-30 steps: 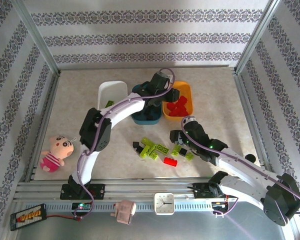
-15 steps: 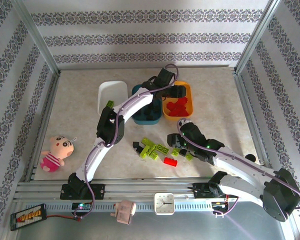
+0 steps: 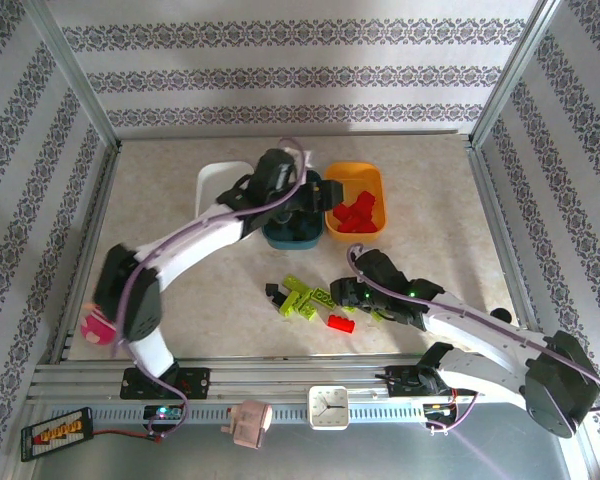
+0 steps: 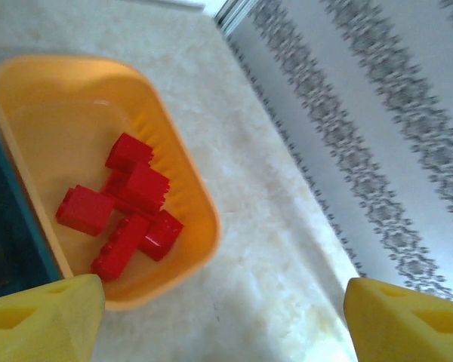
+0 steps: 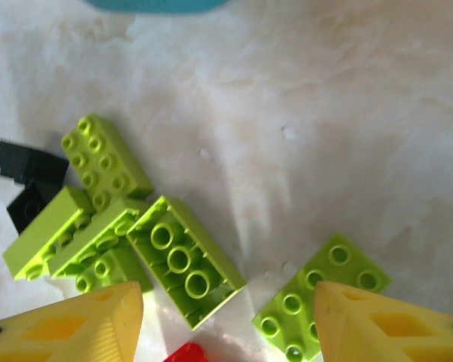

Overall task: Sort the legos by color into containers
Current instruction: Pick up the lego from the bottom-center of the table.

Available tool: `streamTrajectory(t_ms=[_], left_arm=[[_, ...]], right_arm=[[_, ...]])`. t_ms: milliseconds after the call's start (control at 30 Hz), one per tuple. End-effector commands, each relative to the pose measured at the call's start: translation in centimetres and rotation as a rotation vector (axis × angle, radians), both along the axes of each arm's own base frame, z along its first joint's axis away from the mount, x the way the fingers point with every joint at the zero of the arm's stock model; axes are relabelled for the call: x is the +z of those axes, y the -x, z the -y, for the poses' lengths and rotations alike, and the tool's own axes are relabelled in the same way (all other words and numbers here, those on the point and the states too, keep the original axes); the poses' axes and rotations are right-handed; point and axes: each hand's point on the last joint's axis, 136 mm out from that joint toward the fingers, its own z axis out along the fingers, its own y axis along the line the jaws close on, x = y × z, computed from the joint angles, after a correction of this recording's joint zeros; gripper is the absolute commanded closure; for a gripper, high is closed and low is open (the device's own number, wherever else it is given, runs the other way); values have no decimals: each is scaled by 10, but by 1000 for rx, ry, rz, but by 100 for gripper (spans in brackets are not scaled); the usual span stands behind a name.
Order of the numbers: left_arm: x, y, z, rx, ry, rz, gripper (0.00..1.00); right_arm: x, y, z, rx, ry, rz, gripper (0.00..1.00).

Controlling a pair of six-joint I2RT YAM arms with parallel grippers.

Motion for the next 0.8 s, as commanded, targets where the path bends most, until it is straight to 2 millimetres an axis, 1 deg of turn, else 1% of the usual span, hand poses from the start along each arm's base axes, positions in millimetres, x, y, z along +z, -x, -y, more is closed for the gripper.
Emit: streamTrajectory(t_ms=[0,67,167,233,333,433,533,633,767], left_arm=[[-6,24,-25,37,61,29,15],[-19,49,-45,56,58,15,13],[-37,82,-73,84,45,-7,0],[-49,101,-91,107,39,-23,0],[-63,124,-112,132,23,-46,0],[-70,141,-131,163,6,-45,0],[-72,153,-147,195,0,-33,0],[-72,159,-156,216,3,-25,0],[-73,163,-161,226,-2,-29,0]], right_arm=[[-2,18,-15,102,3,-65,39],[-7,27,-19,138,24,-85,39],[-15,36,-18,155,72,-110,39],[-21,41,-13,149,114,-129,39],[-27,51,-7,149,161,-159,41],[-31,59,-3,156,201,-175,45],[-37,65,-4,168,228,-193,50],[-42,67,-7,181,259,-198,53],[-50,65,-7,176,310,-203,56]])
